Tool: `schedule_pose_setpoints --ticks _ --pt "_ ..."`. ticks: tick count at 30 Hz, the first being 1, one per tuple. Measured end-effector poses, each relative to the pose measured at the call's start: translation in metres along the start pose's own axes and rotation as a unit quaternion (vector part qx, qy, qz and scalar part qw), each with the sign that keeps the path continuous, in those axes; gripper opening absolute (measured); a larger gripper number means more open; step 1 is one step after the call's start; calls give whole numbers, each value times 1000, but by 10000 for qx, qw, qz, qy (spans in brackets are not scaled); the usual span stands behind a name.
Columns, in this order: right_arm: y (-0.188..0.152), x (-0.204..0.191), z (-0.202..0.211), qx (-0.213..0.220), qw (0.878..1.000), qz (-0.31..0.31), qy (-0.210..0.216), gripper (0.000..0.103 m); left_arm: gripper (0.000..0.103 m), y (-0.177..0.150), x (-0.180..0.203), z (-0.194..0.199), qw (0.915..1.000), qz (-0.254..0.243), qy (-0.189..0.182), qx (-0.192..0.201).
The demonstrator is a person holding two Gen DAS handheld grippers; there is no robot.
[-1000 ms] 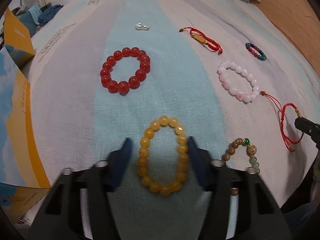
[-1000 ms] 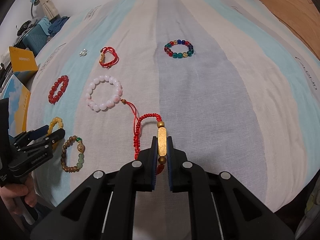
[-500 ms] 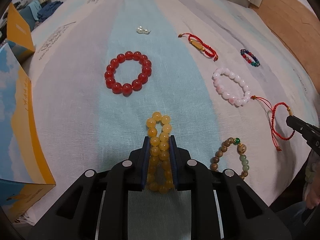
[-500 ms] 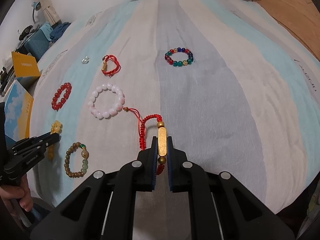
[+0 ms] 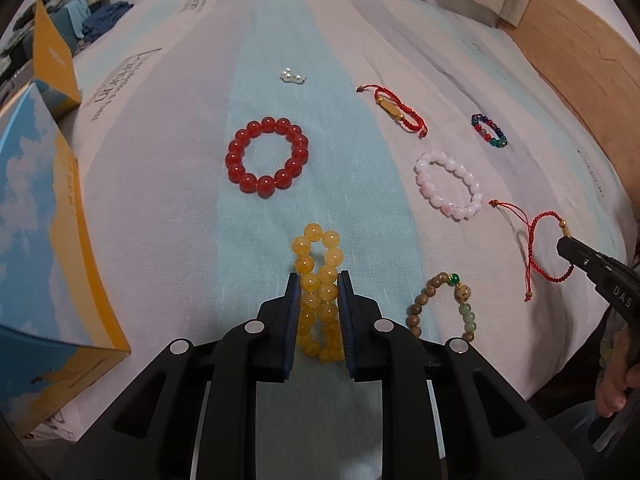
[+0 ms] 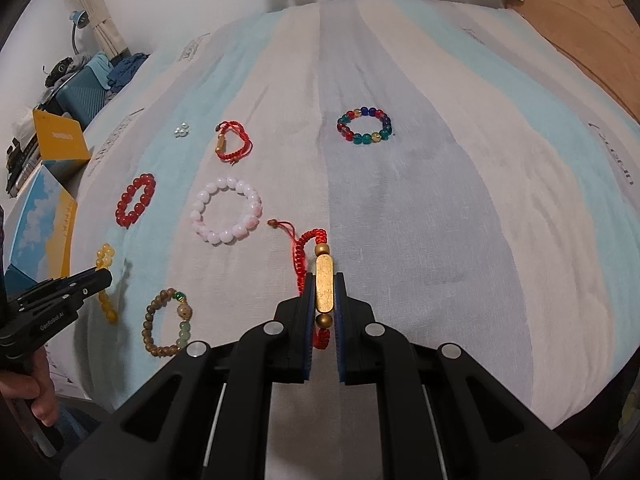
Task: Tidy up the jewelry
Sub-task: 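Carry the yellow bracelet and red cord bracelet with both tools into the white box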
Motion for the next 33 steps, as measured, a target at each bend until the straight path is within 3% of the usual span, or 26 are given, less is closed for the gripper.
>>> schedule_pose_setpoints --ticks 9,19,33 --pt "3 -1 26 -1 9998 -189 -72 8 17 -4 3 32 9999 -28 -24 119" --pt "23 -31 59 155 9998 -75 -126 8 17 9 -4 80 9994 -51 -3 354" --pt "63 -125 94 444 9979 448 167 8 17 31 -64 145 9967 238 222 748"
Point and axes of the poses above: each gripper's, at about its wrist camera, not at the fingertips, and z roughly against the way its jaws point, x to its right, y to its top, the point moved 7 cm from there along -z, roughly the way its jaws point, and after that the axes turned 10 degrees about z, right-handed, at the moved point
